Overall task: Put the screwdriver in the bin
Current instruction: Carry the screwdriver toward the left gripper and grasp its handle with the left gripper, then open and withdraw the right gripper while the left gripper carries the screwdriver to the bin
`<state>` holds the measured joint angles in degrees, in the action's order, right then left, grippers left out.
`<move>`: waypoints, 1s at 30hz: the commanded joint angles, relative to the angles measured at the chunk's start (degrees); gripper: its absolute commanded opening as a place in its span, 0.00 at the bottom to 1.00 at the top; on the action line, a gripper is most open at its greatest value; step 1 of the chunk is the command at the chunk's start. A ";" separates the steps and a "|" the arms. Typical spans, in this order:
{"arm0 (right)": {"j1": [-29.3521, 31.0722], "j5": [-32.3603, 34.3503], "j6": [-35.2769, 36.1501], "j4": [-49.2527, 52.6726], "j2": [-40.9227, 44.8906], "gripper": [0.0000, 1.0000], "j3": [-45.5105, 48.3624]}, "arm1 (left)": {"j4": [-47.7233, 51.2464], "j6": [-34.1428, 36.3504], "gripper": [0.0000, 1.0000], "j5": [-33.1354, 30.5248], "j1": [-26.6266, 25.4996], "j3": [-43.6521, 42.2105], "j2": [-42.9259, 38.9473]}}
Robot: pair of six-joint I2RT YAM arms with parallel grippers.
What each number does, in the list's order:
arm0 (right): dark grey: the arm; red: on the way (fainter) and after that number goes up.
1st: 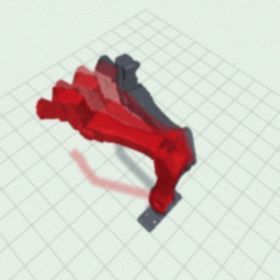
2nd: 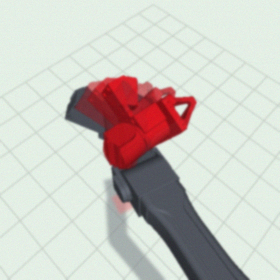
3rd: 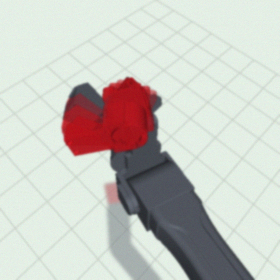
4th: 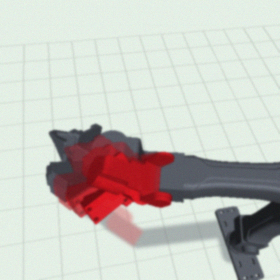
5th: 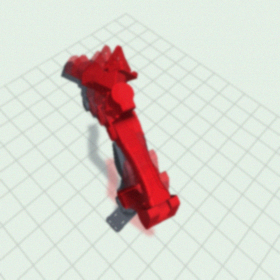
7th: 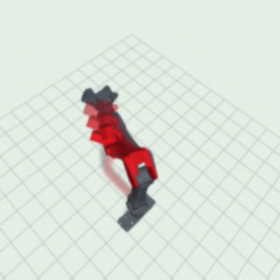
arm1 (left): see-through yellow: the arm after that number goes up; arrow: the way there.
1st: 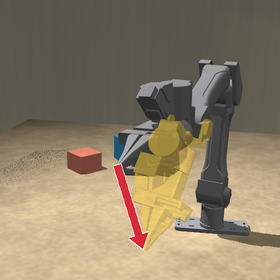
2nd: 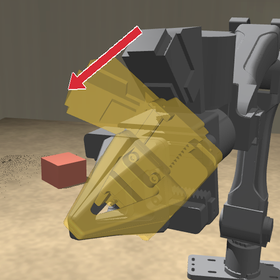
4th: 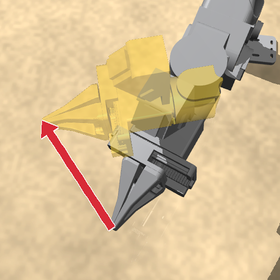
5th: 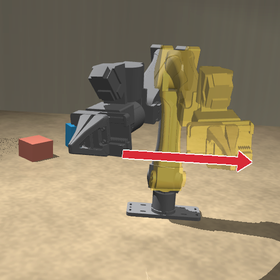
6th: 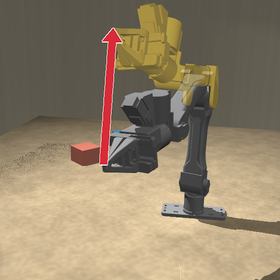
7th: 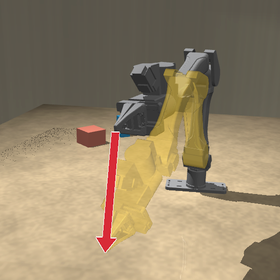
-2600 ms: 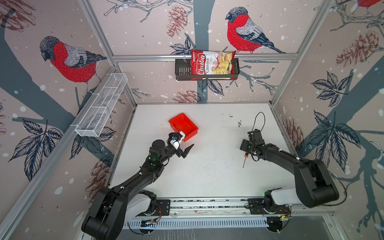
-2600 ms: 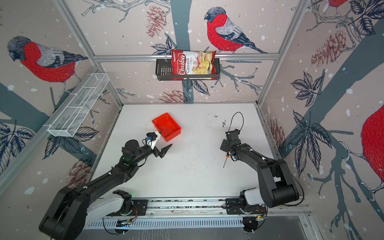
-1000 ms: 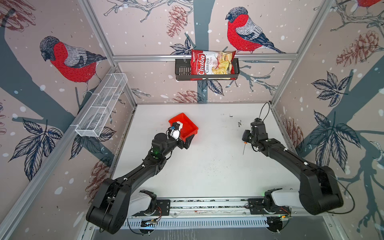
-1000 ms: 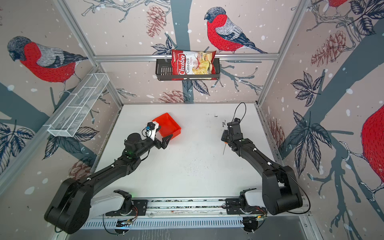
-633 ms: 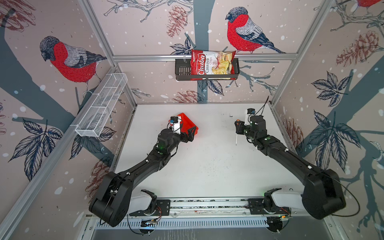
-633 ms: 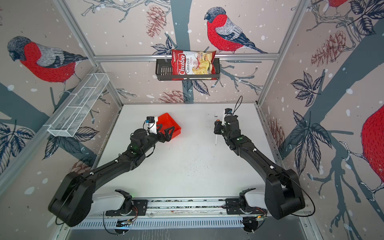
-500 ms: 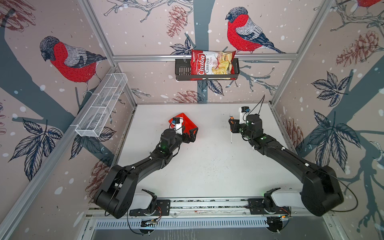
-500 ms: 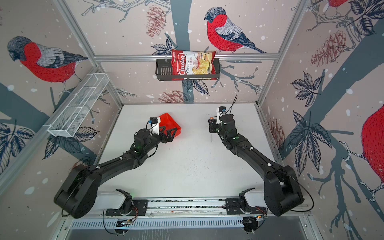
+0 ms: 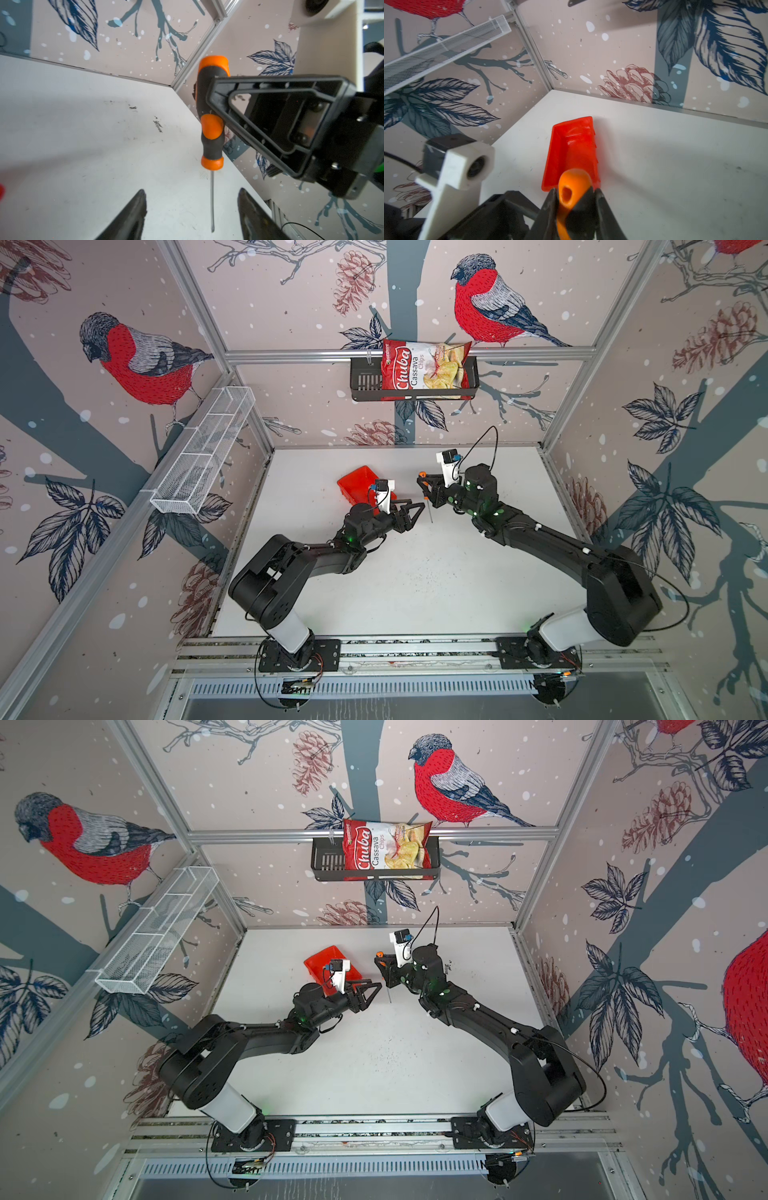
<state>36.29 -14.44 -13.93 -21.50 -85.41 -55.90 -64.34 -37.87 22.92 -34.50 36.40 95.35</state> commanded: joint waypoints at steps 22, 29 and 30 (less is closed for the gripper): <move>0.70 -7.36 -2.62 -5.77 2.51 0.32 4.16 | -12.78 -5.07 0.00 1.68 -0.04 1.79 4.72; 0.71 -4.96 -0.69 -11.52 5.12 0.93 8.67 | -6.90 -1.40 0.00 -2.72 2.99 0.38 2.88; 0.79 -4.67 -0.29 -11.55 5.42 0.96 9.00 | -6.51 -1.39 0.00 -3.16 3.75 0.02 2.76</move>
<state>36.99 -20.60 -15.90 -28.51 -80.93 -47.86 -71.83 -41.52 22.55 -32.12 37.12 98.70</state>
